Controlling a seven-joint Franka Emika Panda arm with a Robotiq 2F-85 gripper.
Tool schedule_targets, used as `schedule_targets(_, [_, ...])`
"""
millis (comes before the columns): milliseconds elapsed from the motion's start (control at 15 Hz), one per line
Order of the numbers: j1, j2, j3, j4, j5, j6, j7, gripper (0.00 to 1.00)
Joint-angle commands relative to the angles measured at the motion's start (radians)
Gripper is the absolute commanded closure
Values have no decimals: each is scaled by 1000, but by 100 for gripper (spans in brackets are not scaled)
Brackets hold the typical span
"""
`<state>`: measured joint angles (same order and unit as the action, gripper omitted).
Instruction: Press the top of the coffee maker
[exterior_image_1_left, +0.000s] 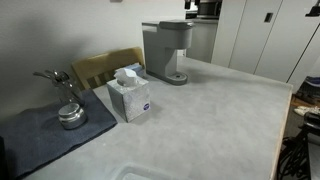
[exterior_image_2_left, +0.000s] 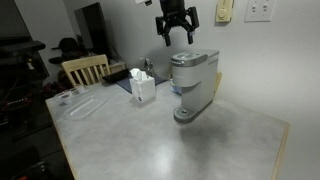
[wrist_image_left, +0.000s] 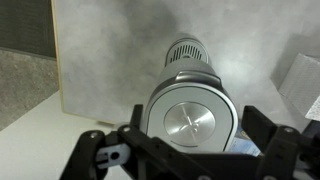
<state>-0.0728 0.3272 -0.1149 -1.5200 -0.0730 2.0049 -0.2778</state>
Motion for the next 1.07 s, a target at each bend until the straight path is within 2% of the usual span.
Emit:
schedule_targets(0, [-44, 68, 34, 119, 75, -33, -13, 0])
schedule_targets(267, [-67, 100, 50, 192, 155, -63, -3, 0])
schedule_targets(1000, [-77, 116, 42, 198, 137, -74, 44, 0])
